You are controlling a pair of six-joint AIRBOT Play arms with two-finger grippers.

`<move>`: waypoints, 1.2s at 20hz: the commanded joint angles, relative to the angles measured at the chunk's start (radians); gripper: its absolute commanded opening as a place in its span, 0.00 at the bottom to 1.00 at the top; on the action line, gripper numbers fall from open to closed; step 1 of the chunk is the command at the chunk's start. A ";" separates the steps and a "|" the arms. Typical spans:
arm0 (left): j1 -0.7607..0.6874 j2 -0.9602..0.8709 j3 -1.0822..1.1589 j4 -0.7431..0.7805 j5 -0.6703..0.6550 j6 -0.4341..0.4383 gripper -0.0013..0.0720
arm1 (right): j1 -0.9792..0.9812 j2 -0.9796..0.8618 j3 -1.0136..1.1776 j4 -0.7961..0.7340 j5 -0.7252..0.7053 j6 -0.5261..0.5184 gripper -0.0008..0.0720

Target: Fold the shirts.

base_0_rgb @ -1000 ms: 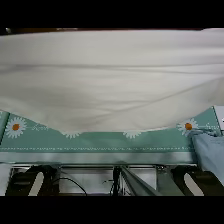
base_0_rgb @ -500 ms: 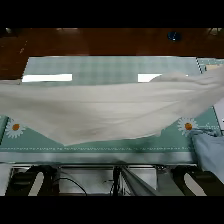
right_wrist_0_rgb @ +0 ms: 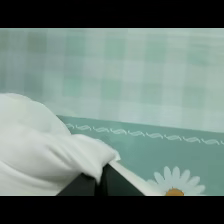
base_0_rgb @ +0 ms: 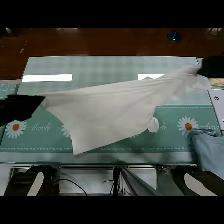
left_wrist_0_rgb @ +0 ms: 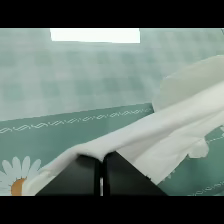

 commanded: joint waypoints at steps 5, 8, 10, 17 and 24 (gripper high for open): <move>0.000 -0.290 -0.074 -0.010 0.199 0.182 0.05 | 0.000 -0.249 -0.045 0.091 -0.376 -0.007 0.05; 0.000 -0.435 -0.074 -0.010 0.219 0.182 0.05 | 0.000 -0.342 -0.045 0.177 -0.394 -0.007 0.05; -0.013 -0.517 -0.074 -0.011 0.223 0.195 0.05 | 0.001 -0.403 -0.045 0.190 -0.395 -0.007 0.05; -0.185 -0.665 -0.074 -0.011 0.383 0.204 0.05 | 0.001 -0.562 -0.045 0.337 -0.399 -0.009 0.05; -0.194 -0.698 -0.073 -0.011 0.459 0.147 0.05 | -0.004 -0.537 -0.043 0.359 -0.400 -0.165 0.38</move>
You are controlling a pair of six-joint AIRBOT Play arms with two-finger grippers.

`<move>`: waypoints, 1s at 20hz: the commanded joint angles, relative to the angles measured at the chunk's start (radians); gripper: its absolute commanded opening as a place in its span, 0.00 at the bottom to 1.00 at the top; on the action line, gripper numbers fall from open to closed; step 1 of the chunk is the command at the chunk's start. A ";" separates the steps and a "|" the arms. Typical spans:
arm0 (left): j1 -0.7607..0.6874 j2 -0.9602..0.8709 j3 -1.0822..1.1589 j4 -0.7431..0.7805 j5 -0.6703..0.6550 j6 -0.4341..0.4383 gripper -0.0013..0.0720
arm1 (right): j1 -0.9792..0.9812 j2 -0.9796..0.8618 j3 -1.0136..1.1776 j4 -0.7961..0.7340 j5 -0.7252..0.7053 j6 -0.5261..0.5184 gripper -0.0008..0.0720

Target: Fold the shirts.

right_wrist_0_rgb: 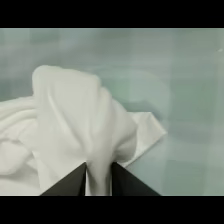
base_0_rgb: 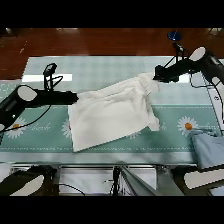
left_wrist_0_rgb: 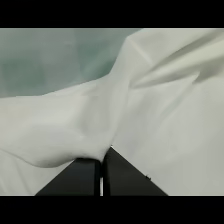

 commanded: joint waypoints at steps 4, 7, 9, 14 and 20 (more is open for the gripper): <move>0.069 0.013 0.019 0.010 -0.064 -0.007 0.05 | -0.036 0.166 0.001 -0.240 0.002 -0.156 0.61; 0.110 0.019 0.031 0.058 -0.137 -0.007 0.05 | -0.141 0.193 0.000 -0.370 0.092 -0.122 0.61; 0.126 0.023 0.032 0.105 -0.177 -0.007 0.05 | -0.242 0.192 -0.035 -0.295 0.127 -0.131 0.61; 0.145 0.023 0.032 0.161 -0.200 -0.007 0.05 | -0.346 0.192 -0.205 -0.009 0.103 -0.286 0.61; 0.144 0.021 0.032 0.162 -0.200 -0.007 0.05 | -0.220 0.151 -0.318 0.077 0.045 -0.357 0.61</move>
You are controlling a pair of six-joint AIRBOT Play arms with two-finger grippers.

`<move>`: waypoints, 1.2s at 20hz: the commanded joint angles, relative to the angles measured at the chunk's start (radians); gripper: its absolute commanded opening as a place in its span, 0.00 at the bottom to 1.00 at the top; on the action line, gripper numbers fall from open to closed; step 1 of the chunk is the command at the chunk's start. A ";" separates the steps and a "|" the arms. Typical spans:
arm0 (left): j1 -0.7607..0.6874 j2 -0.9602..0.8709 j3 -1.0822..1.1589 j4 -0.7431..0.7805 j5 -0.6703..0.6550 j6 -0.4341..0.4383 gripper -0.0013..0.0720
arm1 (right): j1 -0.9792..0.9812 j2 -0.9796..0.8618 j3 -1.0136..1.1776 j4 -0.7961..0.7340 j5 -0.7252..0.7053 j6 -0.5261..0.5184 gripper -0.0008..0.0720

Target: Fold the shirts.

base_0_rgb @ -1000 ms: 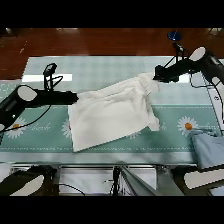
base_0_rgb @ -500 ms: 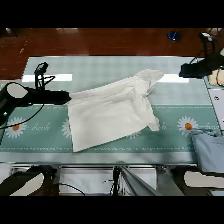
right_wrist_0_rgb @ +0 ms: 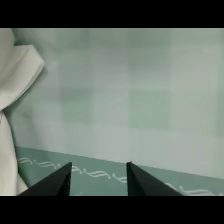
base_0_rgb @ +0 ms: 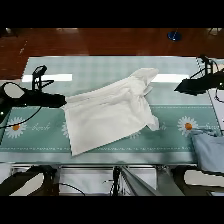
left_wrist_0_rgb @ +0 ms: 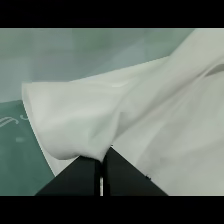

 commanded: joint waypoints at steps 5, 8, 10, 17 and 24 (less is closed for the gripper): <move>0.002 -0.001 0.001 0.007 -0.004 0.000 0.05 | 0.215 -0.110 -0.040 0.230 -0.117 -0.080 0.70; 0.002 -0.001 0.000 0.007 -0.004 0.000 0.05 | 0.288 -0.138 -0.040 0.364 -0.191 -0.118 0.77; 0.002 -0.002 0.000 0.007 -0.003 0.000 0.05 | 0.322 -0.141 -0.040 0.417 -0.241 -0.128 0.77; 0.002 -0.008 0.000 0.007 0.014 0.000 0.05 | 0.406 -0.230 -0.040 0.434 -0.299 -0.071 0.57; 0.002 0.072 0.114 0.036 0.011 0.026 0.05 | 0.396 0.000 0.053 0.317 -0.307 -0.161 0.05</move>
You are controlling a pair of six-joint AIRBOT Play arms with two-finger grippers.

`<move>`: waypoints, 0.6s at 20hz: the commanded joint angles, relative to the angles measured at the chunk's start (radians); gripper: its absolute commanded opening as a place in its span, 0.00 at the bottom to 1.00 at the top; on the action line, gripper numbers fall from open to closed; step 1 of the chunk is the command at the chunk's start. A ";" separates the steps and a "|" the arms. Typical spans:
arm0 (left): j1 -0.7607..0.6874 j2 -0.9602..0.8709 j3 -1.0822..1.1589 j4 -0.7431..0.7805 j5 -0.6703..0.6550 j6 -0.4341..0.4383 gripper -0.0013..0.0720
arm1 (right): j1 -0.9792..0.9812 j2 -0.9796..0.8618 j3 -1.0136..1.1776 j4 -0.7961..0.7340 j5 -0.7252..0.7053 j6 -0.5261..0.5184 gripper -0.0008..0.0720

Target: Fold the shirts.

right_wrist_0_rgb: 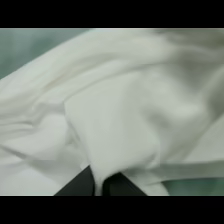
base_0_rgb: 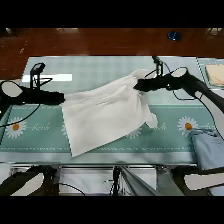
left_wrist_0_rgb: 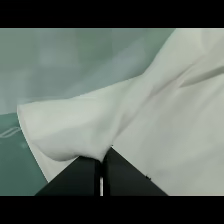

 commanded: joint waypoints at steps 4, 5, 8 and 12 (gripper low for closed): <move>0.001 0.217 0.324 0.151 0.003 -0.002 0.05 | -0.059 0.380 0.189 -0.320 0.013 0.102 0.05; 0.001 0.262 0.391 0.178 0.003 -0.029 0.05 | -0.075 0.439 0.235 -0.375 0.021 0.141 0.05; 0.000 0.381 0.538 0.204 0.003 -0.044 0.05 | -0.108 0.574 0.378 -0.475 0.058 0.208 0.05; 0.000 0.506 0.621 0.135 -0.008 -0.043 0.05 | -0.110 0.691 0.533 -0.478 0.137 0.269 0.05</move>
